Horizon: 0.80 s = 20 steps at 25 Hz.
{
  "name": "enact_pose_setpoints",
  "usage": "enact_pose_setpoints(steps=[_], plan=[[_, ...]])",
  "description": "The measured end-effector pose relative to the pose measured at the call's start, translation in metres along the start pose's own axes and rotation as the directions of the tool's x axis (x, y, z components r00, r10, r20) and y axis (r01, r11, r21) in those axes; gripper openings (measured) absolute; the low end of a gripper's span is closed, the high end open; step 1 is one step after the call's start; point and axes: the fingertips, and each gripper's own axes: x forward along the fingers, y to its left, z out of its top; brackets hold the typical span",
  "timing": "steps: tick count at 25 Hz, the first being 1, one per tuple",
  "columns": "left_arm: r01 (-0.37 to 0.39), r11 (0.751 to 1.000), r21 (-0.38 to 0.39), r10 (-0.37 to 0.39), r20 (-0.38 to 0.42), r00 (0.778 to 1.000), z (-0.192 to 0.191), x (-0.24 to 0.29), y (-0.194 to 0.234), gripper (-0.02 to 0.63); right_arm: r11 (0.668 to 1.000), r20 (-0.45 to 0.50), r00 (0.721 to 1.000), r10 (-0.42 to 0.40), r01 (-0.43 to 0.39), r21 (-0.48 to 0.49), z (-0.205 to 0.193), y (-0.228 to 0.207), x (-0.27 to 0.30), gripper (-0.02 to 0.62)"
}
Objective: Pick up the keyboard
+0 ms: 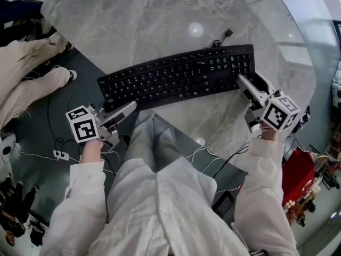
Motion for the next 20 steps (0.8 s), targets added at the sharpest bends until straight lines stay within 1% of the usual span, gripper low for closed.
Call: enact_pose_setpoints(steps=[3,6,20], plan=[[0.031,0.999,-0.008,-0.031,0.016,0.999,-0.0001,0.0005,-0.0059,0.184,1.000,0.005,1.000,-0.004,0.004,0.004,0.0008,0.0005,-0.0005,0.284],[0.039,0.999,-0.007,-0.039,0.024,0.999,0.0004,0.0003,-0.0081,0.163,1.000,0.006,1.000,-0.011,0.011,0.005,0.0013,0.0017,-0.0010,0.282],[0.020,0.999,-0.028,-0.020,-0.001,1.000,0.0011,0.0002,-0.0059,0.163,1.000,0.025,1.000,-0.005,0.004,0.013,-0.0032,0.0007,-0.0030,0.282]])
